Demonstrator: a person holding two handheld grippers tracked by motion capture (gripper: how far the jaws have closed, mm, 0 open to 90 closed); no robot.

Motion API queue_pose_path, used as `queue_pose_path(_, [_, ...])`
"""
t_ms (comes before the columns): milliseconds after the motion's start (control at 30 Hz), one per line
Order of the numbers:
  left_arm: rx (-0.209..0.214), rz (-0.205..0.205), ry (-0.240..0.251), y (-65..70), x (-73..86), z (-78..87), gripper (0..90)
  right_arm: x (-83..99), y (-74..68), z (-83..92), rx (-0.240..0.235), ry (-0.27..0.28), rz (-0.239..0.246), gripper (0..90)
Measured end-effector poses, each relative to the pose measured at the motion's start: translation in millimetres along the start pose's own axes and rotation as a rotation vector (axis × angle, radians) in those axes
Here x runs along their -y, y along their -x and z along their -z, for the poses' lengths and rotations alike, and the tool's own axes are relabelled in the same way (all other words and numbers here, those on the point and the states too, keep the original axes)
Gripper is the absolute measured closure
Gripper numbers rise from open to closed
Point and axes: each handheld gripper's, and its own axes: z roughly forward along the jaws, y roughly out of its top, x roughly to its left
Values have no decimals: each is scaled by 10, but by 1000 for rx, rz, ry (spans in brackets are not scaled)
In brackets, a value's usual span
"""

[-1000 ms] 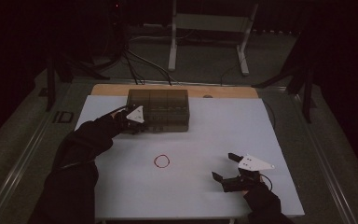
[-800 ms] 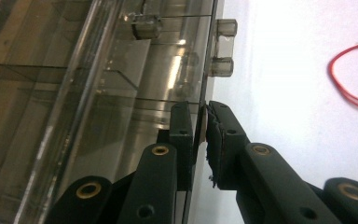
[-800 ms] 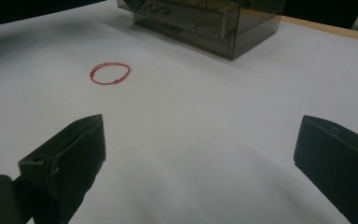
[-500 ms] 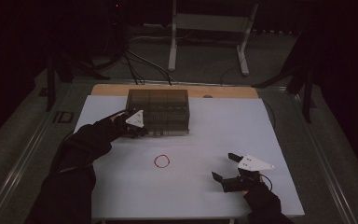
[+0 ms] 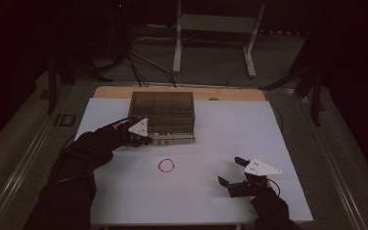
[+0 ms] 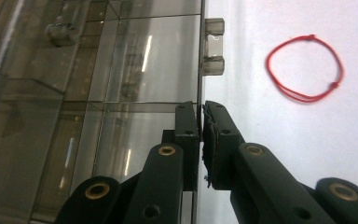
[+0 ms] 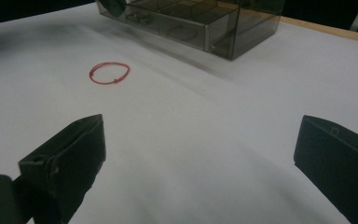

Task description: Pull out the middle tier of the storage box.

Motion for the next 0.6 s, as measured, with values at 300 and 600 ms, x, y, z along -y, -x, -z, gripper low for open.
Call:
queue_pose_path(300, [15,-11,-8,30,23,34,867,-4,-6,-1,0,2,0,24])
queue_pose_path(600, [19,5,-9,16,63,20,866,1,-3,-7,-1,-1,0,24])
